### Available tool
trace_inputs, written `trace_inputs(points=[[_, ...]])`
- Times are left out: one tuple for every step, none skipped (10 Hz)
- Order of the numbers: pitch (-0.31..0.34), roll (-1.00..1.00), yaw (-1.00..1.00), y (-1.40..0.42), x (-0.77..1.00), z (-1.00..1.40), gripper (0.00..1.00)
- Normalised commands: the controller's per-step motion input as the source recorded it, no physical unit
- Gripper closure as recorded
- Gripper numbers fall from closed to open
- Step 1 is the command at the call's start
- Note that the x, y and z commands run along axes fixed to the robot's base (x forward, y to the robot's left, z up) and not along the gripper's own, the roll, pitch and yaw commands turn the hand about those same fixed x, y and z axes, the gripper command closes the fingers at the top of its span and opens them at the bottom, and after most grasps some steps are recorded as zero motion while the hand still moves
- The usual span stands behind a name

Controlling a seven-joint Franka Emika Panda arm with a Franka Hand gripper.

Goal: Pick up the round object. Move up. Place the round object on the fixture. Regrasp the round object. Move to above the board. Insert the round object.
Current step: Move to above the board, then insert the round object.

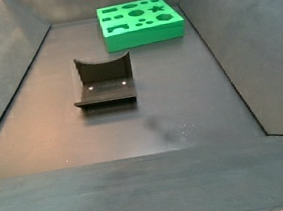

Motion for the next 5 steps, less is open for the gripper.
trace_inputs(points=[[-0.022,-0.37,-0.03,-0.03,-0.08,0.01,1.0],[-0.026,-0.25,-0.02,-0.01,-0.06,0.01,1.0],[0.0,-0.01,0.0,0.0,0.0,0.0,1.0],[0.0,0.0,0.0,0.0,0.0,-0.04,1.0],[-0.116,-0.1,0.01,-0.14,0.0,-0.4,1.0]])
